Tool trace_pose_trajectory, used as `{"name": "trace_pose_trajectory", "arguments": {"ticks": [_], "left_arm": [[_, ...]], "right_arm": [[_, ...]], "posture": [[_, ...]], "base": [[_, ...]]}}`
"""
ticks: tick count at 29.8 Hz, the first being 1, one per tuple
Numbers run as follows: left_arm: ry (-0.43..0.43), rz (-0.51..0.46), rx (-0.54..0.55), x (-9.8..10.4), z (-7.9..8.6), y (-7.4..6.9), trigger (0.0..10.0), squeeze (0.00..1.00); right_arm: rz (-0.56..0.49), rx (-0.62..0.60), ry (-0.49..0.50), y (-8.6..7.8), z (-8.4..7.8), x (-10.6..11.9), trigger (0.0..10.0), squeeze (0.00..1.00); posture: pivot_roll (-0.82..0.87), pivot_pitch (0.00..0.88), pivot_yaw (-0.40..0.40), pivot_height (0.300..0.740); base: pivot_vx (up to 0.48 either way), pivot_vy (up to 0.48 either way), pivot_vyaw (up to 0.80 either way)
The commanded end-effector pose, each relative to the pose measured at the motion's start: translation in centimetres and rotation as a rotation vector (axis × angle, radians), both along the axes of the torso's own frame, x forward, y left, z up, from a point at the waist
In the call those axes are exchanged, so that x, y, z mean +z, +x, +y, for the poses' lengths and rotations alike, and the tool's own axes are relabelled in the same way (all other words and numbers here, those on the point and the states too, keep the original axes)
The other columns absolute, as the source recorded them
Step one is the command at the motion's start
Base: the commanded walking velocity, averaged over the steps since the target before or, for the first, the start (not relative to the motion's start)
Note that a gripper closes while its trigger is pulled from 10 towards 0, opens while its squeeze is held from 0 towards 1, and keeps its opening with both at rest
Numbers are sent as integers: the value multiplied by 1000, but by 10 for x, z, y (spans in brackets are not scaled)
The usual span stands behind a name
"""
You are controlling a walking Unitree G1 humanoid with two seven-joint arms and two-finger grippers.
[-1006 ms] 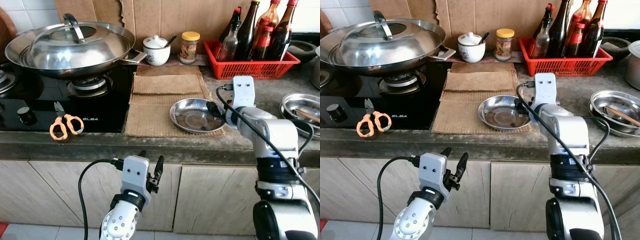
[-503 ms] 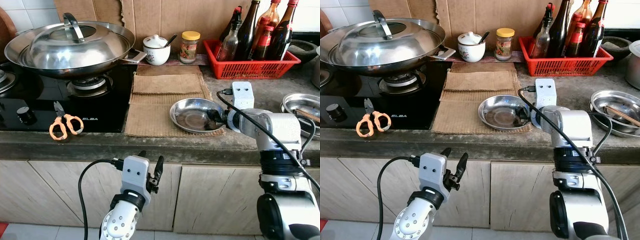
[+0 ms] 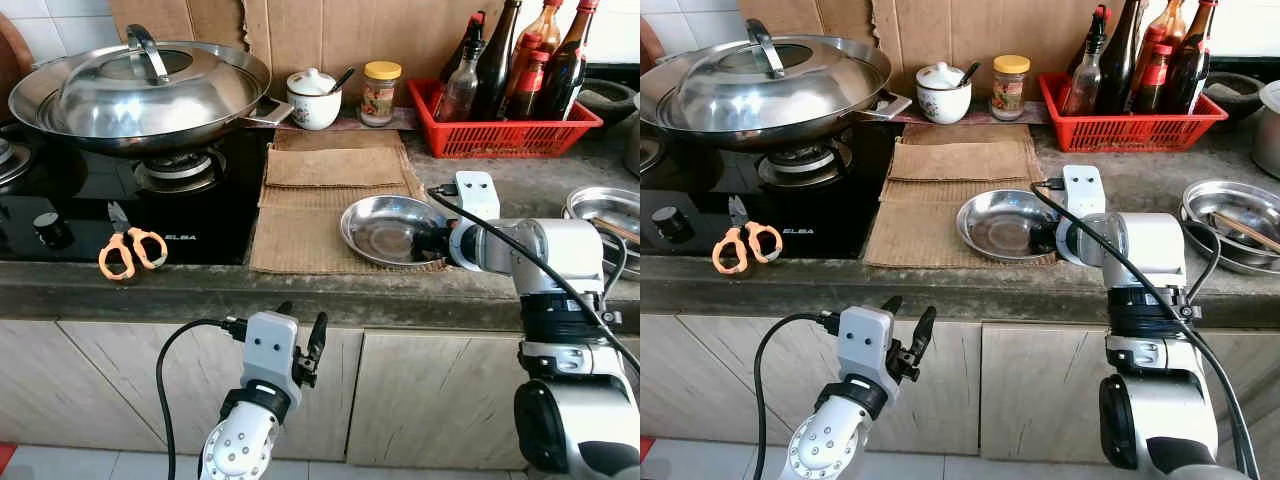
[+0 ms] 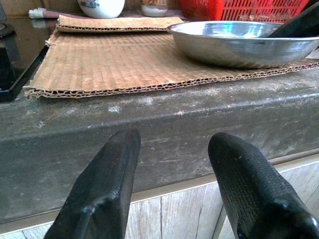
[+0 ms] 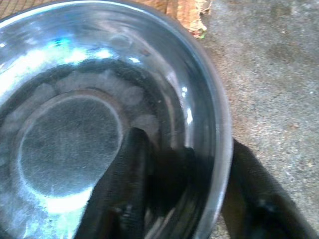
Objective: Kitchen organization
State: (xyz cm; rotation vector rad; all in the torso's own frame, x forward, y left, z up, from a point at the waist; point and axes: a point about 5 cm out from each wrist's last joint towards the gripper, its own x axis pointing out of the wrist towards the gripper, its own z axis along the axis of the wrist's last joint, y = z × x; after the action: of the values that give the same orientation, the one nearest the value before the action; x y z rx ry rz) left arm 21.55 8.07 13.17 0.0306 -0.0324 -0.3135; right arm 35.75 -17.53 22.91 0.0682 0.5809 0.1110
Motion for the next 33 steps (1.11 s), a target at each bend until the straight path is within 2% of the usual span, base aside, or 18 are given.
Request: {"name": "trace_pose_trajectory", "arguments": {"ticks": [1,9,16,18,19,20,21,22,23,24,27,29,31,32,33], "left_arm": [[5,-6,6,2,0,-1,10000,0],[5,-7,9,2,0,0,10000,0],[5,-6,13,1,0,1,10000,0],[3,-7,13,1,0,1,10000,0],[3,-7,13,1,0,1,10000,0],[2,-7,13,1,0,1,10000,0],[2,-7,14,1,0,1,10000,0],[2,-7,14,1,0,1,10000,0],[1,-7,14,1,0,1,10000,0],[0,-7,14,1,0,1,10000,0],[-1,-7,14,1,1,2,10000,0],[-2,-7,14,1,1,2,10000,0],[-2,-9,14,1,1,2,10000,0],[-1,-11,17,2,1,3,10000,0],[-1,-11,17,2,1,3,10000,0]], "right_arm": [[22,-10,5,0,1,-1,0,0],[21,-28,39,0,2,-2,0,0],[-17,-74,141,1,5,-2,0,0],[-121,-130,210,3,6,3,0,0],[-121,-130,210,3,6,3,0,0],[-226,-150,279,3,9,10,0,0],[-282,-160,323,2,11,14,0,0],[-282,-160,323,2,11,14,0,0],[-340,-182,384,-2,15,16,0,0],[-350,-190,400,-3,16,16,0,0],[-448,-180,382,-13,25,17,0,0],[-466,-196,379,-18,30,13,0,0],[-503,-226,404,-23,32,12,0,0],[-574,-246,366,-28,32,15,0,0],[-574,-246,366,-28,32,15,0,0]], "posture": [[80,93,-38,740],[82,87,-39,740],[83,80,-40,740],[83,80,-40,740],[83,80,-40,740],[84,73,-39,740],[84,73,-39,740],[84,73,-39,740],[84,68,-37,740],[84,68,-37,740],[83,62,-34,740],[84,59,-33,740],[85,58,-32,740],[85,58,-32,740],[85,58,-32,740]], "base": [[0,0,0],[0,0,0],[0,0,0],[0,0,0],[0,0,0],[0,0,0],[0,0,0],[0,0,0],[0,0,0],[0,0,0],[0,0,0],[0,0,0],[0,0,0],[0,0,0],[0,0,0]]}}
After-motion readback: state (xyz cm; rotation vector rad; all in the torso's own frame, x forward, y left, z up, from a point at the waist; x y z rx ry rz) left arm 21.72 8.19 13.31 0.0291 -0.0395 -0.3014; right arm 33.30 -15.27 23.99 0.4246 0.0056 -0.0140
